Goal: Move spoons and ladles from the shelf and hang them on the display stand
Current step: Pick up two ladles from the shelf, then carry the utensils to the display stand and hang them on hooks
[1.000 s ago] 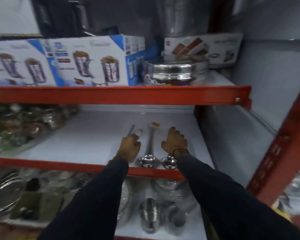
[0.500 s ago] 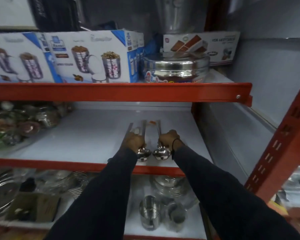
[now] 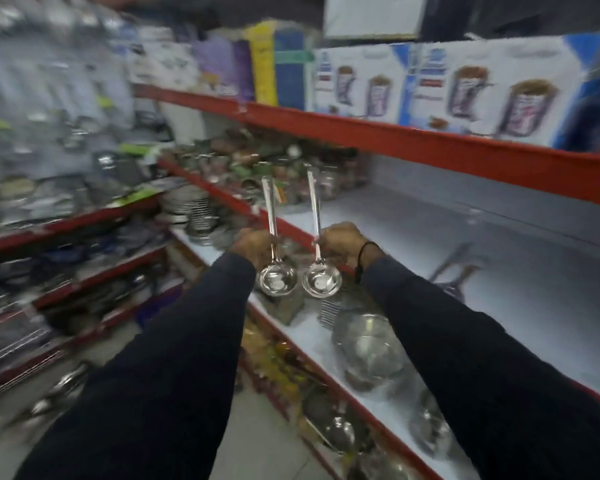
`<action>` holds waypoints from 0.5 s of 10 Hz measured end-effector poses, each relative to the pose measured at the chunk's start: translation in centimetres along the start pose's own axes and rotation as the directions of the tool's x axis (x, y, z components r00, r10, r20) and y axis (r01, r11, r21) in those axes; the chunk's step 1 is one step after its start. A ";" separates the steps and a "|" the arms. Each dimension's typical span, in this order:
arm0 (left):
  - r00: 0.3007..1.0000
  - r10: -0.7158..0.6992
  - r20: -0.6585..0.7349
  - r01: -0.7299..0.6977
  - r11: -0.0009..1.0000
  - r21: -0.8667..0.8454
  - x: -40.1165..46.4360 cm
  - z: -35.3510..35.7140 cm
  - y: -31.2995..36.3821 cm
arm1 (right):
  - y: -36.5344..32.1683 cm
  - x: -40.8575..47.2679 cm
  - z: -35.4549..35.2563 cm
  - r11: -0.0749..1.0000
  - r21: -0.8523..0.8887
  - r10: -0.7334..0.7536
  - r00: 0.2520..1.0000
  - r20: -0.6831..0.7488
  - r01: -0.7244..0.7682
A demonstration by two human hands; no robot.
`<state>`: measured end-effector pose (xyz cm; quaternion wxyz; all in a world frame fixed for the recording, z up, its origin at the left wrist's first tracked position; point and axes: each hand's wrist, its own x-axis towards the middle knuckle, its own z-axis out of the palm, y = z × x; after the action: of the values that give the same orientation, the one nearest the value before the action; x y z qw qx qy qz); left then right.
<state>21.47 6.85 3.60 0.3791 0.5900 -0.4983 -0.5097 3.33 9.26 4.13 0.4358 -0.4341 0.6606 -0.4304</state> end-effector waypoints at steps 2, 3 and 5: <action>0.882 -0.107 -0.458 0.033 0.986 -0.166 -3.1 -17.9 -6.5 | -3.4 -0.6 17.6 0.996 -0.016 -0.069 0.887 0.457 0.086; 0.728 -0.146 -0.670 -0.040 0.966 -0.254 -8.6 -24.7 -8.8 | -4.9 -3.1 25.5 0.992 0.054 -0.120 0.760 0.639 0.112; 0.360 -0.169 -0.917 -0.188 0.950 -0.248 -22.6 -32.6 -9.6 | -7.3 -12.5 35.9 0.976 0.054 -0.142 0.429 0.892 0.211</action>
<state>55.70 28.93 5.79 0.6847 0.7032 -0.1122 -0.1553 41.89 12.44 4.62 0.6549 -0.6756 0.2985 -0.1600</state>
